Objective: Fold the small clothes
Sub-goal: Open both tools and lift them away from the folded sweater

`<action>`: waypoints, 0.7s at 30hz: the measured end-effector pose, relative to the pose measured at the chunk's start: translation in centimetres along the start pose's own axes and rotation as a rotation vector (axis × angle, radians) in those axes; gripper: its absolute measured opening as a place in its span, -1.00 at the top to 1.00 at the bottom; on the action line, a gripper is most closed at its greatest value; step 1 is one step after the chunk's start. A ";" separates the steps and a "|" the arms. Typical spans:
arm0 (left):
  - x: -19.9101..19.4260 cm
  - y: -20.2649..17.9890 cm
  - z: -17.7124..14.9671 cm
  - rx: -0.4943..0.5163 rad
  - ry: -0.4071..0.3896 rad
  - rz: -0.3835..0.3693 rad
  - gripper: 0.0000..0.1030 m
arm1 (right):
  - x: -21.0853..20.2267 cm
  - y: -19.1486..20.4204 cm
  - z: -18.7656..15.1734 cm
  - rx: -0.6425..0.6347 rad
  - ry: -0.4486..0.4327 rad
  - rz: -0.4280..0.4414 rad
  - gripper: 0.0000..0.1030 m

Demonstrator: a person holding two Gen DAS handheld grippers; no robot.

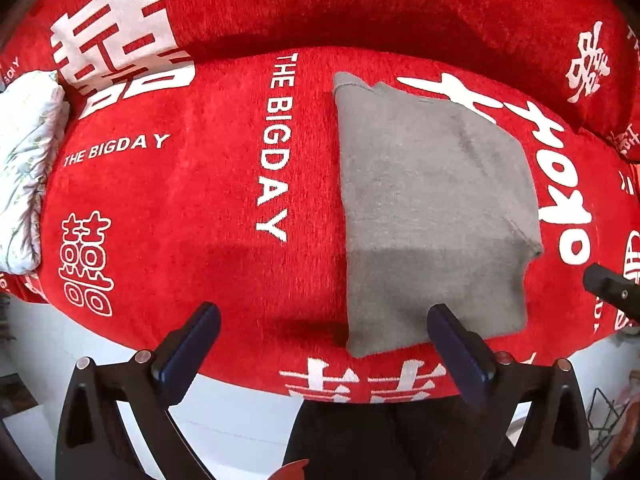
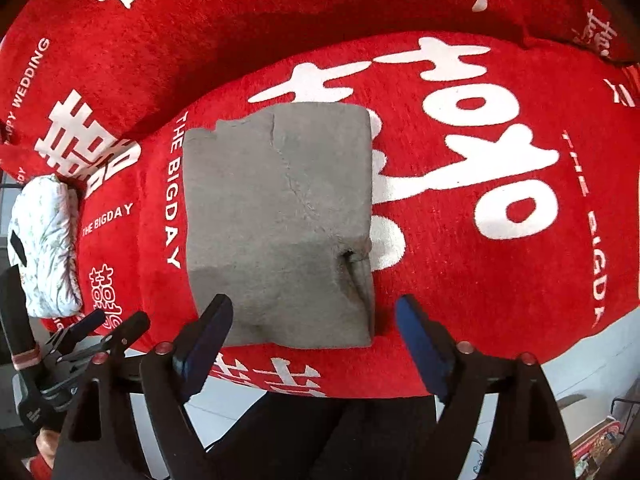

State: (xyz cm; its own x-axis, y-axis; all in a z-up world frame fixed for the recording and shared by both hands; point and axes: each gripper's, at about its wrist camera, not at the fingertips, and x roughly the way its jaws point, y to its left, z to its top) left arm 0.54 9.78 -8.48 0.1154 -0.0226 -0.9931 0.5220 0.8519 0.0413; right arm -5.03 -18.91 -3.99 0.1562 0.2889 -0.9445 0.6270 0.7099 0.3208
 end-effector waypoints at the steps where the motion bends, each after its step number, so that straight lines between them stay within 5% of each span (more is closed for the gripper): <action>1: -0.3 -0.1 0.0 0.000 -0.001 0.002 -1.00 | -0.2 0.1 0.0 0.000 0.000 -0.010 -0.69; 4: -1.5 -0.1 0.1 -0.003 -0.016 0.009 -1.00 | -1.0 0.5 0.0 -0.019 -0.027 -0.056 -0.99; 21: -6.5 -1.4 1.6 -0.001 -0.101 0.016 -1.00 | -5.4 3.6 0.8 -0.112 -0.108 -0.165 -0.99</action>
State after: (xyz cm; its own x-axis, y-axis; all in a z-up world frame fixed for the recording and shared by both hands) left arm 0.37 7.87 -1.94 0.2080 -0.0618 -0.9762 0.5186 0.8532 0.0564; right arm -3.02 -18.38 2.20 0.1434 0.0963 -0.9850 0.5629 0.8107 0.1612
